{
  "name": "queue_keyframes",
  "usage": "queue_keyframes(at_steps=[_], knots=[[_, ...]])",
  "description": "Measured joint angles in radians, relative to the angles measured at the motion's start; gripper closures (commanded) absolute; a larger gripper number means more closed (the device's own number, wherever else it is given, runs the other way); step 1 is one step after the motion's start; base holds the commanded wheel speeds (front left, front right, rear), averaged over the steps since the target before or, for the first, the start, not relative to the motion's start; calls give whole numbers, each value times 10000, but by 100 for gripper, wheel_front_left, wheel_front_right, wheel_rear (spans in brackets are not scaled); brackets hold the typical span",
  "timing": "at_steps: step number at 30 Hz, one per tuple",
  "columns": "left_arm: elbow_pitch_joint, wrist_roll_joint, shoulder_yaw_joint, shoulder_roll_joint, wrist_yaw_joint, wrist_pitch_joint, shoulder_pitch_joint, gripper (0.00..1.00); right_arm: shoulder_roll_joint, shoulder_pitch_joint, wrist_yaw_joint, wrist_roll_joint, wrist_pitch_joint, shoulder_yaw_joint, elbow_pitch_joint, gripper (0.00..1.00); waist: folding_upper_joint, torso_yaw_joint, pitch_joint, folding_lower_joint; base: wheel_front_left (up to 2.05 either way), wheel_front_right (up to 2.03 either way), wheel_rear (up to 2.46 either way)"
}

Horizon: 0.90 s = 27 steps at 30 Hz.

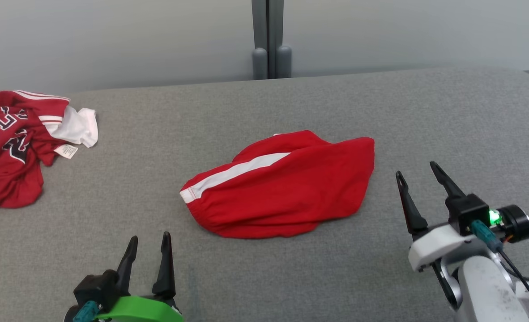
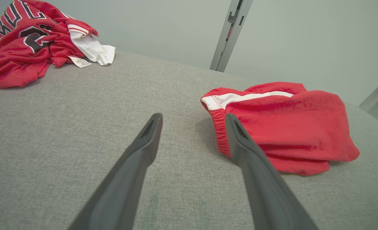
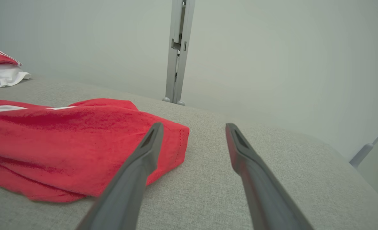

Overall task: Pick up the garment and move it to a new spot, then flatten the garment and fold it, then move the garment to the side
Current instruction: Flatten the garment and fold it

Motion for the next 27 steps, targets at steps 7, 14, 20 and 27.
queue_keyframes(at_steps=[7,14,20,27], knots=[[-75,-44,-169,-4,-10,-2,-418,0,-144,-2530,0,-894,278,-274,2351,0,0,334,625,0,0,0,0],[-48,-119,-422,-6,-10,0,-819,0,-897,-4729,0,-165,1486,362,4495,0,0,794,1231,0,0,0,0],[-38,-151,-485,-6,-10,0,-1054,0,-1423,-5868,0,750,2253,1526,5860,0,0,1162,1692,0,0,0,0],[-23,-194,-451,-6,-10,0,-1081,0,-1576,-6020,0,2150,3099,2437,6589,0,0,1393,1979,0,0,0,0]])
